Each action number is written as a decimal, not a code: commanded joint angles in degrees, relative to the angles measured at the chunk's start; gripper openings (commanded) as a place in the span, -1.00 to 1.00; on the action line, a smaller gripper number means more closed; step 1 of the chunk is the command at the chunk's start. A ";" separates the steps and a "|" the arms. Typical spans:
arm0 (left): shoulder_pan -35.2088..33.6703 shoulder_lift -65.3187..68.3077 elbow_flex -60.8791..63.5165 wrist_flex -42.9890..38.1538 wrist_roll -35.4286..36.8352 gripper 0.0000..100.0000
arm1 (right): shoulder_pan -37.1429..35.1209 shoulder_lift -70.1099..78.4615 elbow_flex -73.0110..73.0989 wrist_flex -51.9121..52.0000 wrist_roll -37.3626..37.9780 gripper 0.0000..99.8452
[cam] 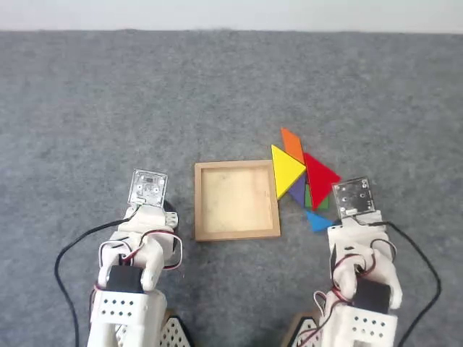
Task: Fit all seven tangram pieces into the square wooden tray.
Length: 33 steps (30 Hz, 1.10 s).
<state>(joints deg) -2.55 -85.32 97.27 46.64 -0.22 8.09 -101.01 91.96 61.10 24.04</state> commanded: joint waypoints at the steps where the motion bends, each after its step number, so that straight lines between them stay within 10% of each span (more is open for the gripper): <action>1: -0.09 -0.70 -0.48 0.09 0.26 -0.97 | -1.63 1.89 -8.79 1.63 1.05 -0.88; 22: -0.09 -0.70 -0.48 0.09 0.26 -0.97 | -15.60 93.93 -69.63 4.97 0.53 -0.60; 33: -0.09 -0.70 -0.48 0.09 0.26 -0.97 | -16.57 104.75 -75.08 4.97 -7.38 -0.23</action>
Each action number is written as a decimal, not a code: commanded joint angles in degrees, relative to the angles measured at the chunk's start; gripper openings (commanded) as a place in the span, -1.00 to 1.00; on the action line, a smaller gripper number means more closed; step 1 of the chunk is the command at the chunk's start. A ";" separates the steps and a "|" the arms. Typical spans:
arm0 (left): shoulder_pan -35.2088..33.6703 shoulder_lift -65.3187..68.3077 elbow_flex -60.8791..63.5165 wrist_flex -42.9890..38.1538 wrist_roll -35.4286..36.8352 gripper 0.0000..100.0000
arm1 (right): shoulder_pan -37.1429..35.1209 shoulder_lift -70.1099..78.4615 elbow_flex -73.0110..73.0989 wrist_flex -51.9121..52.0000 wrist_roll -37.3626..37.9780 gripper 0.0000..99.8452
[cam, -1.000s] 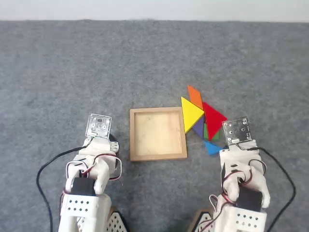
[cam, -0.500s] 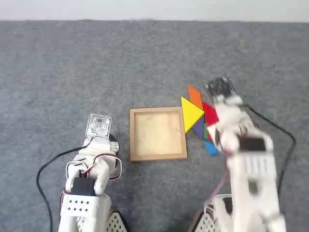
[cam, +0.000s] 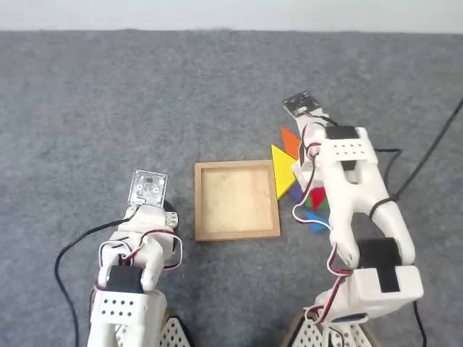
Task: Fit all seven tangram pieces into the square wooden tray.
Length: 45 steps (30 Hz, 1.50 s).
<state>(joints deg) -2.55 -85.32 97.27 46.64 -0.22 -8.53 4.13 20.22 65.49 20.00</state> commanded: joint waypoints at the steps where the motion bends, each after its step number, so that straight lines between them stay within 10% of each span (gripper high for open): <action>1: -0.09 -0.70 -0.48 0.09 0.26 -0.97 | 0.31 -0.31 -3.16 0.57 -4.13 -0.23; 15: -0.18 -0.70 -0.48 0.09 0.26 -0.97 | 0.92 10.24 -5.10 -2.86 -5.45 -0.25; 26: -0.18 -0.70 -0.48 0.09 0.26 -0.97 | 1.01 10.59 -4.84 -2.33 -5.45 -0.77; 45: -0.18 -0.70 -0.48 0.09 0.26 -0.97 | 2.33 0.92 -16.26 4.18 -2.99 -0.75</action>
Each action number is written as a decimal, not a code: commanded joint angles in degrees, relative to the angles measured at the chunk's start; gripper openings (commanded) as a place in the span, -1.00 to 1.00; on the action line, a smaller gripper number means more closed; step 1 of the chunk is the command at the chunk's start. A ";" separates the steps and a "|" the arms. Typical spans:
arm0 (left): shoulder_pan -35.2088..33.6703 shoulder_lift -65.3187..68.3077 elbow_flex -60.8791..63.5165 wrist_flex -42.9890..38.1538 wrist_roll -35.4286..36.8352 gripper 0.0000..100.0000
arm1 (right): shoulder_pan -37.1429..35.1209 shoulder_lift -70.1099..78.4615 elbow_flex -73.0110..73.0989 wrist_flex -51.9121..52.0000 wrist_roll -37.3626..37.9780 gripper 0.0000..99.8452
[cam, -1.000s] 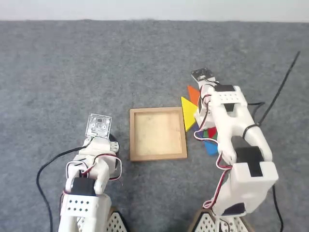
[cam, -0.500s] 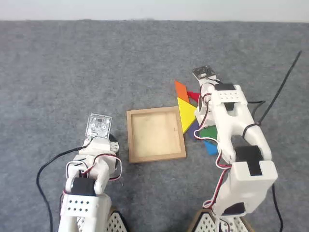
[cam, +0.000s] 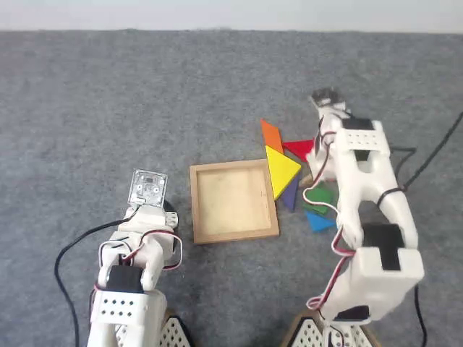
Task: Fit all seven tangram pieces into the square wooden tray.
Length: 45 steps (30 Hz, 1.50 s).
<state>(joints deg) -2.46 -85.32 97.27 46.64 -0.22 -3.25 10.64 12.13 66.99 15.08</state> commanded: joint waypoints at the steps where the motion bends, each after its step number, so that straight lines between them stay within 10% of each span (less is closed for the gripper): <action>1: -0.26 -0.70 -0.48 0.09 0.26 -0.97 | -3.91 -4.79 -10.29 3.47 2.81 -0.70; 8: -0.26 -0.70 -0.48 0.09 0.26 -0.97 | -7.16 9.71 -21.01 8.22 20.40 -0.19; 45: -0.26 -0.70 -0.48 0.09 0.26 -0.97 | -1.19 32.84 -32.26 0.13 36.48 -0.25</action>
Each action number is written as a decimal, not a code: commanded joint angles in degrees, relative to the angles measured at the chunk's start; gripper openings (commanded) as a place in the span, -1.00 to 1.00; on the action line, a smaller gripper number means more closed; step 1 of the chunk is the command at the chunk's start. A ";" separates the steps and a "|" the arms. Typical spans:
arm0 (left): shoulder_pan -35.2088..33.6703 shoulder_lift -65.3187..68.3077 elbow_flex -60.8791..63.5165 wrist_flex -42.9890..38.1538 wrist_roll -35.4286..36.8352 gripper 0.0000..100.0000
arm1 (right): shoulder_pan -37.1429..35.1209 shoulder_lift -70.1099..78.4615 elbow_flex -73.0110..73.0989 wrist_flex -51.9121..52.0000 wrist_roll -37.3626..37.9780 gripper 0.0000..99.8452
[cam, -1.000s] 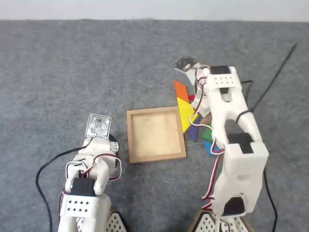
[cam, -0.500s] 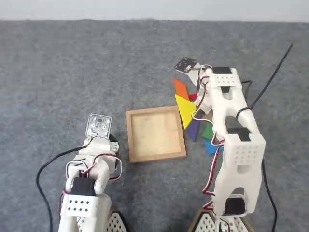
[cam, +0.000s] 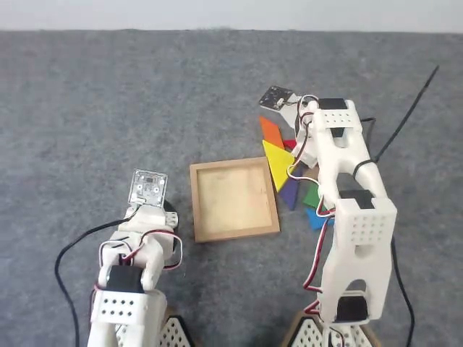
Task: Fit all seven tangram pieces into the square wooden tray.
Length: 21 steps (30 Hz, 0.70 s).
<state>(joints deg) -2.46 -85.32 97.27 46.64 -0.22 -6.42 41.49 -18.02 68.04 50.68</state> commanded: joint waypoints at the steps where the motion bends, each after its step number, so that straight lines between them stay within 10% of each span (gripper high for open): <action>1: -0.26 -0.70 -0.48 0.09 0.26 -0.97 | 1.98 1.98 -2.20 -0.31 0.97 -0.27; 21: -0.26 -0.70 -0.48 0.09 0.26 -0.97 | 2.15 1.54 -7.56 10.51 0.53 -0.51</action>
<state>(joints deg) -2.46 -85.32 97.27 46.64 -0.22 -6.33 42.64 -21.89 73.23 50.59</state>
